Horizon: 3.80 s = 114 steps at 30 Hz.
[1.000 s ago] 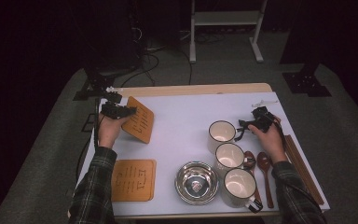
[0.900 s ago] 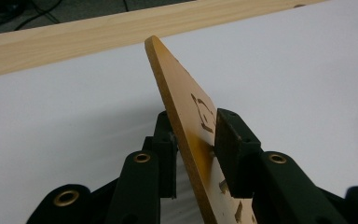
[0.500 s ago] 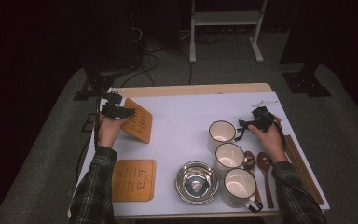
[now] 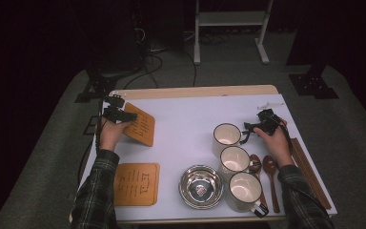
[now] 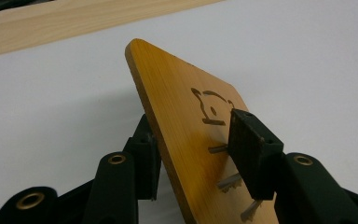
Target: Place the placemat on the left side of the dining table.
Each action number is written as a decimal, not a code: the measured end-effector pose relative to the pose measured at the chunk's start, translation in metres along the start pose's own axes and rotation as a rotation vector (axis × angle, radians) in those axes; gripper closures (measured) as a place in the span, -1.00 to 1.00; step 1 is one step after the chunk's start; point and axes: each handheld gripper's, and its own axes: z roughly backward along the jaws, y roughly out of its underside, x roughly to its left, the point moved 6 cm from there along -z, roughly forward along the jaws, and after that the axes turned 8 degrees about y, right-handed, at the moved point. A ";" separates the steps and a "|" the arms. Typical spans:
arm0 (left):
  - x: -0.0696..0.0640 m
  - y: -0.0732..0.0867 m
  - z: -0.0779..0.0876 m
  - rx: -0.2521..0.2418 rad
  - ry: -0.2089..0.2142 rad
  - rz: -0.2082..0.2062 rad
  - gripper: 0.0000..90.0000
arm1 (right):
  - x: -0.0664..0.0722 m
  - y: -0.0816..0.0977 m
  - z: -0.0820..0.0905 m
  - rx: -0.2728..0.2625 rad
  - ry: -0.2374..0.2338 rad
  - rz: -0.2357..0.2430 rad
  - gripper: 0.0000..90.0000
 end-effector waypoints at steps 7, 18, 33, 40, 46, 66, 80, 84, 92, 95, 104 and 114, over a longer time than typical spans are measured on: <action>0.005 0.003 -0.002 0.013 -0.021 0.011 0.11 | 0.000 0.000 0.000 0.000 0.000 -0.001 -0.59; 0.010 0.007 -0.005 0.017 -0.017 0.036 0.04 | 0.000 0.000 0.000 0.000 0.001 -0.001 -0.59; 0.021 0.014 -0.010 0.023 0.015 0.099 -0.03 | 0.000 0.000 0.000 0.000 0.001 -0.001 -0.59; 0.025 0.018 -0.014 0.026 0.026 0.129 -0.09 | 0.000 0.000 0.000 -0.001 0.001 0.000 -0.59; 0.027 0.020 -0.018 0.029 0.029 0.141 -0.14 | 0.000 0.000 0.000 -0.001 0.001 0.000 -0.59; 0.039 0.031 -0.027 0.044 0.045 0.188 -0.30 | 0.000 0.000 0.000 0.000 0.001 -0.001 -0.59; 0.044 0.035 -0.033 0.068 0.029 0.193 -0.40 | 0.000 0.000 0.000 0.000 0.001 -0.001 -0.59; 0.045 0.037 -0.036 0.074 0.026 0.189 -0.43 | 0.000 0.000 0.000 0.000 0.001 -0.001 -0.59; 0.045 0.039 -0.039 0.080 0.010 0.174 -0.48 | 0.000 0.000 0.000 0.000 0.000 -0.001 -0.59; 0.046 0.039 -0.040 0.083 -0.009 0.169 -0.60 | 0.000 0.000 0.000 -0.001 0.000 -0.001 -0.59; 0.046 0.037 -0.035 0.064 -0.004 0.162 -0.62 | 0.000 0.000 0.000 0.001 0.000 0.000 -0.59; 0.029 0.036 -0.032 0.047 0.055 0.126 -0.66 | 0.000 0.000 0.000 0.002 0.000 -0.001 -0.59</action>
